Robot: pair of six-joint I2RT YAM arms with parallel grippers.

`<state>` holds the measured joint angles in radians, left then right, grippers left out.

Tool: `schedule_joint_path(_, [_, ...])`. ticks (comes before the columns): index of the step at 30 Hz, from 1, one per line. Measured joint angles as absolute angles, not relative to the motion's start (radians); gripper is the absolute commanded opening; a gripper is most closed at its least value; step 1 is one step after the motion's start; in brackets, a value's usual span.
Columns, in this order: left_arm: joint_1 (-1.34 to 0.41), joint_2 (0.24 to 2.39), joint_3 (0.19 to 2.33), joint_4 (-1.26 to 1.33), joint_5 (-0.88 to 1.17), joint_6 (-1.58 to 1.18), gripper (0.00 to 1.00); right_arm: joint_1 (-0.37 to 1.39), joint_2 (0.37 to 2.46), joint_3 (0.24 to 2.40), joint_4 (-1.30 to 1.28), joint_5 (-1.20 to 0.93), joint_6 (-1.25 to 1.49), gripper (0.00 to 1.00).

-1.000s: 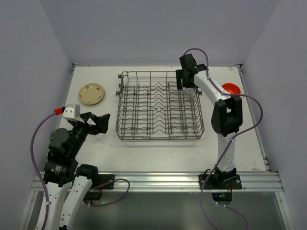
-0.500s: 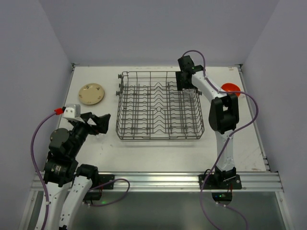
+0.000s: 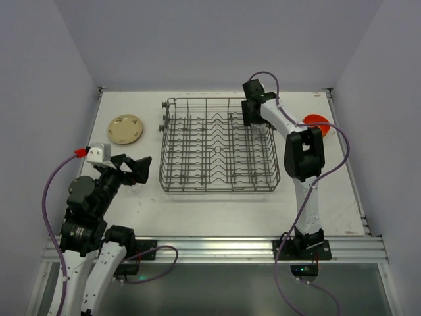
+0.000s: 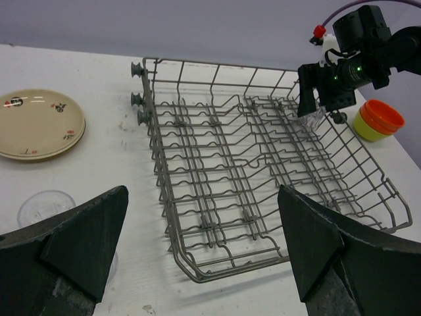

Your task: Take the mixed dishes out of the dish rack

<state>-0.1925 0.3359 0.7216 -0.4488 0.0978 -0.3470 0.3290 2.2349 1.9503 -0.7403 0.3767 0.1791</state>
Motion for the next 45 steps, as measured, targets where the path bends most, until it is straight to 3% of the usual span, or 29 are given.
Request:
schedule_joint_path(17, [-0.192, 0.337, 0.722, -0.449, 0.099, -0.347, 1.0, 0.329, 2.238, 1.95, -0.739, 0.394, 0.202, 0.47])
schedule_joint_path(33, [-0.193, 0.337, 0.722, -0.449, 0.099, -0.347, 1.0, 0.329, 2.208, 1.955, -0.766, 0.395, 0.211, 0.45])
schedule_joint_path(45, [-0.193, 0.342, 0.722, -0.448, 0.1, -0.347, 1.0, 0.339, 1.996, 1.982, -0.817, 0.316, 0.228, 0.37])
